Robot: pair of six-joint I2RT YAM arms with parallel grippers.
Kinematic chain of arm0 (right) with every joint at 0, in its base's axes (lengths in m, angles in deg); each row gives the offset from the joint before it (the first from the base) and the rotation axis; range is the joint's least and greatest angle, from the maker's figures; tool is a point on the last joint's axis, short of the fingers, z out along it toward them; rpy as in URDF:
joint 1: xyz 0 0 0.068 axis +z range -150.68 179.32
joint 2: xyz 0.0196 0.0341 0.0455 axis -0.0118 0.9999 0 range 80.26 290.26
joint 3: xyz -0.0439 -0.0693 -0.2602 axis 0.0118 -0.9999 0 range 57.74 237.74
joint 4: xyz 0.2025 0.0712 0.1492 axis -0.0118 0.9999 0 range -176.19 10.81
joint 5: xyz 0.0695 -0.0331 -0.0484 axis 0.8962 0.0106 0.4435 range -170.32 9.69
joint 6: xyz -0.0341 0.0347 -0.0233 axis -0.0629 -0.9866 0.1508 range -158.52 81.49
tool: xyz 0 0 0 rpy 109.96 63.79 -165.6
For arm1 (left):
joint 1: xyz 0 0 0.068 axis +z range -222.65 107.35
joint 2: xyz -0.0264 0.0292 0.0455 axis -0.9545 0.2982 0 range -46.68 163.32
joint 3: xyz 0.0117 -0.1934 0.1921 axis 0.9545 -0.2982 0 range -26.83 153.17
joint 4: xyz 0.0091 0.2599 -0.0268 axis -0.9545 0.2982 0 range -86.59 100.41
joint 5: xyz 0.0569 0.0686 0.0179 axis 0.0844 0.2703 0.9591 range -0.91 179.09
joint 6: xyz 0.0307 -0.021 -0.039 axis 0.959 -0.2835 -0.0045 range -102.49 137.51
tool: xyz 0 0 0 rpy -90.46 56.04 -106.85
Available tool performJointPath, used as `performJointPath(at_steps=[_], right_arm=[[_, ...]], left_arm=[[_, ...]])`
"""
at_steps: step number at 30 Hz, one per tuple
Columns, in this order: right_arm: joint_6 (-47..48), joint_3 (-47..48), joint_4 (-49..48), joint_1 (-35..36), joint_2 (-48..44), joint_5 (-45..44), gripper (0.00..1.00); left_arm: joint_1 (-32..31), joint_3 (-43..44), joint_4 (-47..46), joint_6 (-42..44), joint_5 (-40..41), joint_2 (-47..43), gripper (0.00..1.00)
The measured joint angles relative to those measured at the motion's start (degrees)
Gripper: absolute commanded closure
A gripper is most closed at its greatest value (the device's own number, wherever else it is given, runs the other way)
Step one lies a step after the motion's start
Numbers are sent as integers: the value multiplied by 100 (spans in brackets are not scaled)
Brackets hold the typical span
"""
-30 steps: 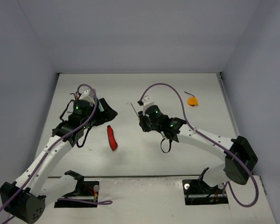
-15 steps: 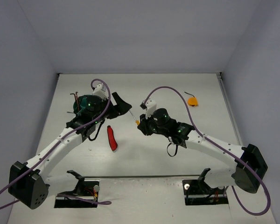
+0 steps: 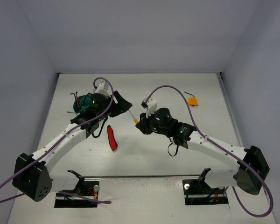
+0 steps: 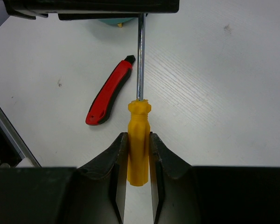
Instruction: Sort the tools into containers
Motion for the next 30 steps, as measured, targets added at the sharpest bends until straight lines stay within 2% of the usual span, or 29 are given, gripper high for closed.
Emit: performJointPath(at_steps=[5,7,8,10,11,13,15,18,22,30], right_arm=[[-32,-20,-36,0,-5,15,100],[-45,-20,-64,0,-9,17,100],[-47,-20,-73,0,-9,25,100],[-76,-26,-80,0,-9,40,96],[-89,-43,-97,0,-9,36,87],[-94,-55,-112,0,-24,28,53],[-71,-59,-126,0,-50,31,45],[-83,-63,-143,0,-99,9,40],[-87,-168,-147,0,-255,-76,38],[-85,-487,-149,-6,-654,-309,38]], left_arm=[[-29,79,-87,-103,-41,152,80],[-54,104,-109,-139,-48,187,96],[-55,119,-115,-149,-59,196,100],[-66,151,-187,-297,-125,200,100],[-90,182,-226,-340,-141,195,100],[-120,203,-273,-350,-109,181,100],[-111,203,-264,-329,-32,177,100],[-24,203,-209,-279,135,161,100],[223,203,45,-138,533,-2,100],[918,190,420,369,2643,-990,100]])
